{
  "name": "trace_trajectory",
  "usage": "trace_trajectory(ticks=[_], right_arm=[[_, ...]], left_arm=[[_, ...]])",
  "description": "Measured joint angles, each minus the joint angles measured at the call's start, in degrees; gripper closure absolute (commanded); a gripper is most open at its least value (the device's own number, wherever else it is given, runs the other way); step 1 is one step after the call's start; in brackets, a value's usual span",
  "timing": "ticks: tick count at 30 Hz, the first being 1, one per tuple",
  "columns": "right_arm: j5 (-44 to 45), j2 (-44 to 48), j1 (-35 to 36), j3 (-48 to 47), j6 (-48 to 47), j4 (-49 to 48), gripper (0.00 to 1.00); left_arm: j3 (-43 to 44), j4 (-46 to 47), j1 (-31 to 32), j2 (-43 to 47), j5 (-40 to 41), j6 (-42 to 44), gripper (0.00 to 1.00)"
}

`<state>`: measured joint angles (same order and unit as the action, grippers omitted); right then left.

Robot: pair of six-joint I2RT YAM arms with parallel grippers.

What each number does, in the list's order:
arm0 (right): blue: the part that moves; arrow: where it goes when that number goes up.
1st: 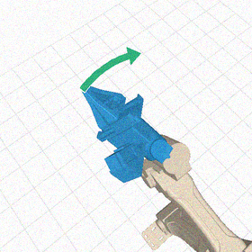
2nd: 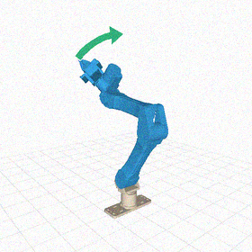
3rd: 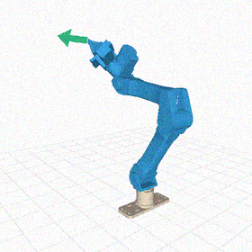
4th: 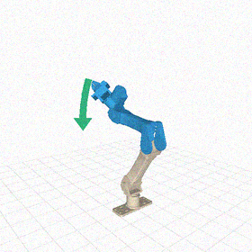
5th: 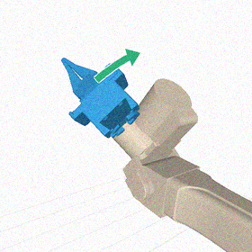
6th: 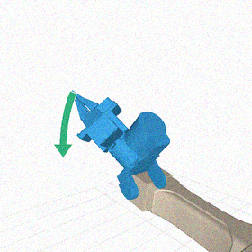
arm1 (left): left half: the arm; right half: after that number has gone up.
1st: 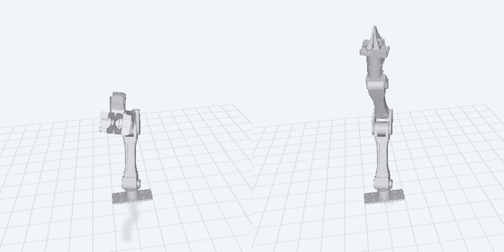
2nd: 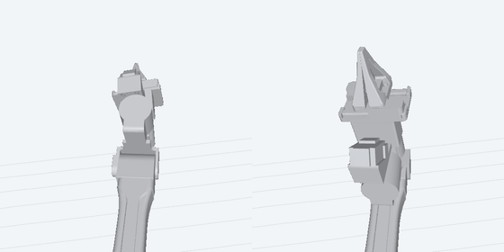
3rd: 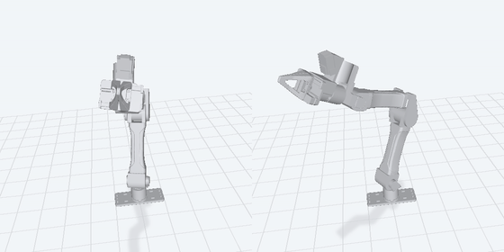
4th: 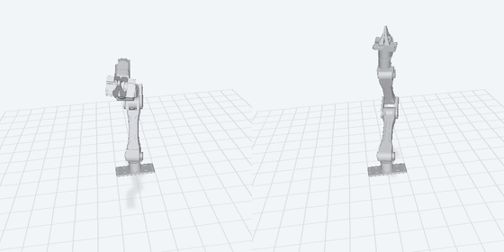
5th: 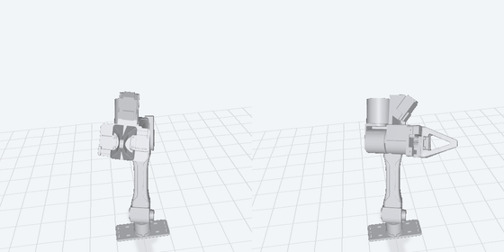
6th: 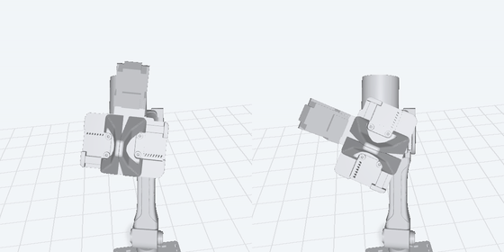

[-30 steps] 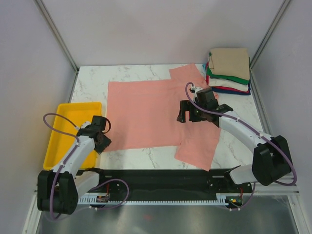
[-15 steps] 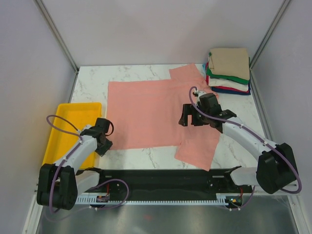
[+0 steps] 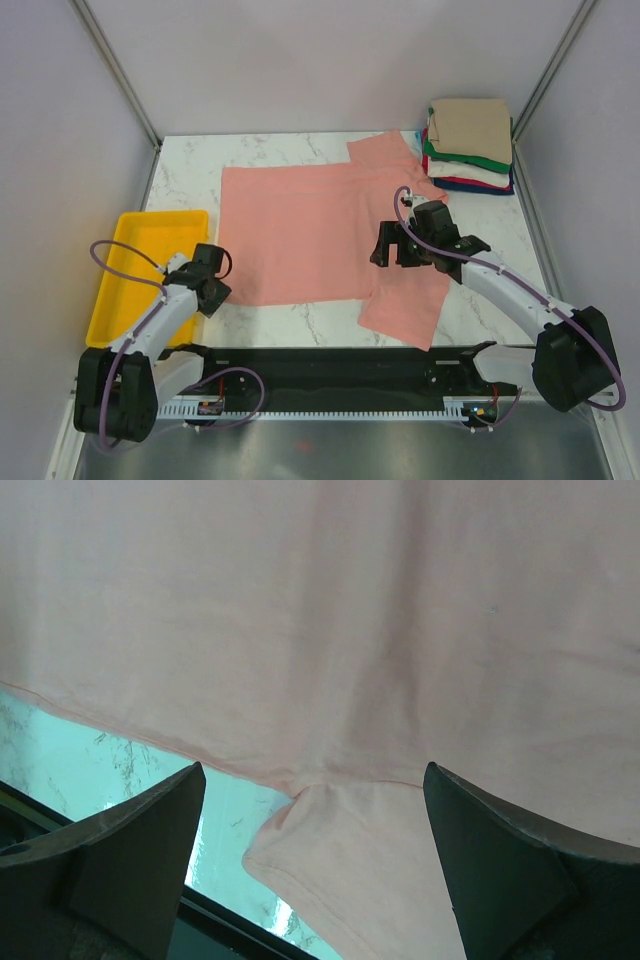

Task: Fold and stack the t-shirts
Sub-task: Flatten the tshirt out, then fold the tshirt

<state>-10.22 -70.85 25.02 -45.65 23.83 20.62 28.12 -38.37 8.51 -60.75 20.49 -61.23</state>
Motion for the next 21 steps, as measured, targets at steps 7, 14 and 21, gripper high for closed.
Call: trace_trajectory(ticks=[7, 14, 21], right_arm=[[0.24, -0.31, 0.02, 0.0, -0.04, -0.22, 0.02], [0.24, -4.59, 0.02, 0.0, -0.17, -0.57, 0.02], [0.26, -5.51, 0.11, -0.28, -0.74, -0.81, 0.02]], left_arm=[[-5.22, 1.2, 0.76, 16.59, -0.28, 1.22, 0.42], [-5.75, 0.63, 1.22, 22.67, -1.18, 1.84, 0.32], [-2.1, 1.25, 1.31, 3.15, -1.86, 1.27, 0.32]])
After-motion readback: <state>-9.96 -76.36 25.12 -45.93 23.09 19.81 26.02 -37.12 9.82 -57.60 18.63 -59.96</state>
